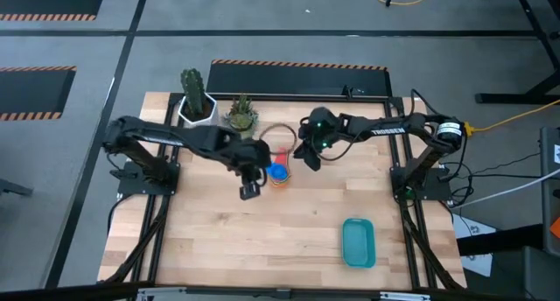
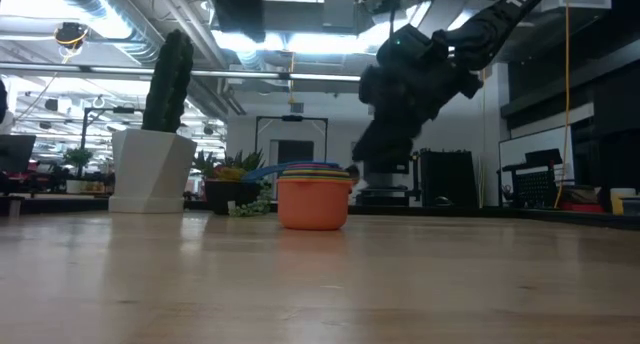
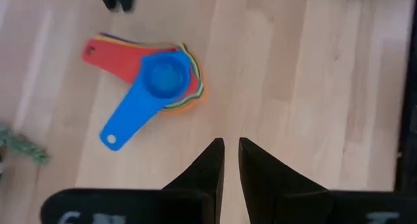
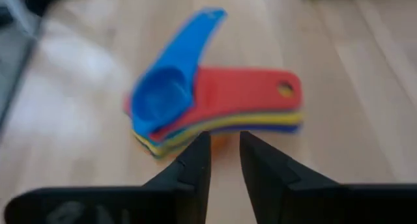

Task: Nest measuring cups in basket
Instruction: Stack the blue measuring cup on top of the red measuring cup

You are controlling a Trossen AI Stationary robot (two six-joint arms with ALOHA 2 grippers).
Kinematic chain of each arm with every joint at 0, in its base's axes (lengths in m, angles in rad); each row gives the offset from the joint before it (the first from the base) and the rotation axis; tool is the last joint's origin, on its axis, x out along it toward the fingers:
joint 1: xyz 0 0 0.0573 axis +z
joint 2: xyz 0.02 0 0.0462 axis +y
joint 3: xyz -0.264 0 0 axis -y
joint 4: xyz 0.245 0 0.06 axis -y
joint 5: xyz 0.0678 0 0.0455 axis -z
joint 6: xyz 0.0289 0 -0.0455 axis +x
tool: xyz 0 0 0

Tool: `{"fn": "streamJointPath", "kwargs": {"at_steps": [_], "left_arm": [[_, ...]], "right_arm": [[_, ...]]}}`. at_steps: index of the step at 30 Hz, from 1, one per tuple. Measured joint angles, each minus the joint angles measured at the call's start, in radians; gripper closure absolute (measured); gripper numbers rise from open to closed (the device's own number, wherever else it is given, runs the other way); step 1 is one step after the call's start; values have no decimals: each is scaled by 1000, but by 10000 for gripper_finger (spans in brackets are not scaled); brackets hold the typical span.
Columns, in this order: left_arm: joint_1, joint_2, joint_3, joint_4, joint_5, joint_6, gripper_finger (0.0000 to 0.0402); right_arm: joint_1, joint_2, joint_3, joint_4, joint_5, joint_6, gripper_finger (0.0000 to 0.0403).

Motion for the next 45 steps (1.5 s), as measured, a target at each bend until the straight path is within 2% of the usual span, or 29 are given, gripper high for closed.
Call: {"fn": "streamJointPath", "kwargs": {"at_steps": [8, 15, 19, 22, 31, 36, 41, 45], "left_arm": [[-27, 176, -2, 7, -4, 0, 374], [-11, 309, -2, -2, -35, 11, 383], [14, 360, -2, -12, -111, 34, 388], [39, 381, -2, -18, -175, 43, 390], [130, 381, -2, 24, -252, 139, 386], [174, 381, -2, 140, -243, 228, 392], [198, 381, -2, 289, -168, 293, 397], [200, 381, -2, 287, -173, 299, 400]], "right_arm": [[1, -1, 0, -91, 161, -39, 317], [1, -1, 0, -92, 194, -42, 317], [1, -1, 0, -92, 194, -41, 317], [1, -1, 0, -93, 194, -39, 317], [1, -1, 0, -93, 194, -38, 317], [0, -1, -1, -94, 196, -37, 317], [1, -1, -1, -95, 196, -38, 317], [1, -1, -1, -107, 196, -40, 317]]}}
